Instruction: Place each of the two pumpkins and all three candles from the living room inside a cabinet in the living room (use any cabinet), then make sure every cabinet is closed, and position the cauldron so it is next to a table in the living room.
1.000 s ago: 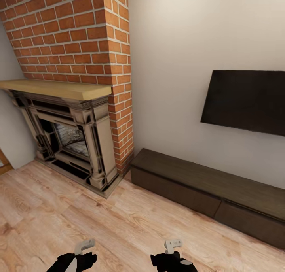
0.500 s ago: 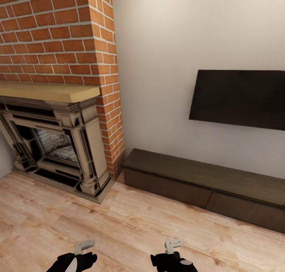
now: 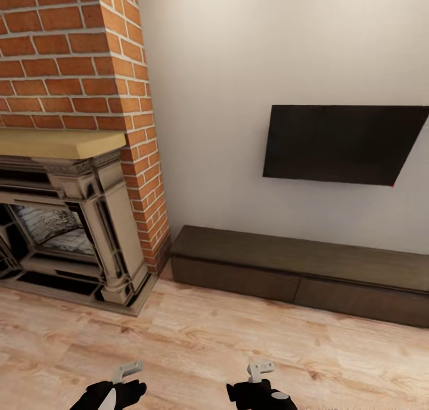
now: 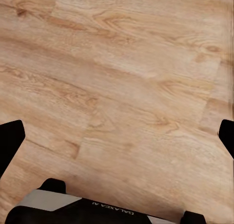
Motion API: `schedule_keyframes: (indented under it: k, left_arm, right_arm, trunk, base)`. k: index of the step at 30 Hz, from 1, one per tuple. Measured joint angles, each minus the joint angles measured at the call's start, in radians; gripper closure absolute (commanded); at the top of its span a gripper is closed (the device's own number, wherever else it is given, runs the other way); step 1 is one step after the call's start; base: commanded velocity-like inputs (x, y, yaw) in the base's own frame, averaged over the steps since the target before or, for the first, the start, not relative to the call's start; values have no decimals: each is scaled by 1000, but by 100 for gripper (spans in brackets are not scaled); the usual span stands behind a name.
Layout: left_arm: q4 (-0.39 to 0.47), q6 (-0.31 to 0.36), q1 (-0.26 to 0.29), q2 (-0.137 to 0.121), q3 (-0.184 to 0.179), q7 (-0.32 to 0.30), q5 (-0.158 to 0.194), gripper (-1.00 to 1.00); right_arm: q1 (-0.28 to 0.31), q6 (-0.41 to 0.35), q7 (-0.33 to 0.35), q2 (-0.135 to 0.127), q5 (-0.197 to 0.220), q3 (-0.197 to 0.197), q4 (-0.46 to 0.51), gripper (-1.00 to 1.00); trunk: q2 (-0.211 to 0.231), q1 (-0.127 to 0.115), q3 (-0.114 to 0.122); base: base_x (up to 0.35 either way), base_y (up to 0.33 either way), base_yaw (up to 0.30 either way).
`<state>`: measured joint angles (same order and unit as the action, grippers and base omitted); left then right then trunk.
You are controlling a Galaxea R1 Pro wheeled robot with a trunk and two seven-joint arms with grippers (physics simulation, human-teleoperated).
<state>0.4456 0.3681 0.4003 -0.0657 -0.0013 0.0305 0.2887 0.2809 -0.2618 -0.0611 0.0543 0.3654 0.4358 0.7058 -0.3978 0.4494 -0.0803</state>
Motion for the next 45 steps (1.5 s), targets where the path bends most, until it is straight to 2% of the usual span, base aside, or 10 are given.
schedule_keyframes:
  k: [17,24,45]
  left_arm:
    - [-2,0,0,0,0,0,-2,-100]
    - [-3,0,0,0,0,0,-2,-100]
    - [-3,-1,0,0,-1,1,-2,-100]
  right_arm:
    - [0,0,0,0,0,0,0,-100]
    - [0,0,0,1,0,1,0,-100]
    - [0,-1,0,3,0,0,0,-100]
  trunk:
    - [0,0,0]
    - [0,0,0]
    - [0,0,0]
  base:
    - [0,8,-274]
    - [71,160,-248]
    - [204,169,-16]
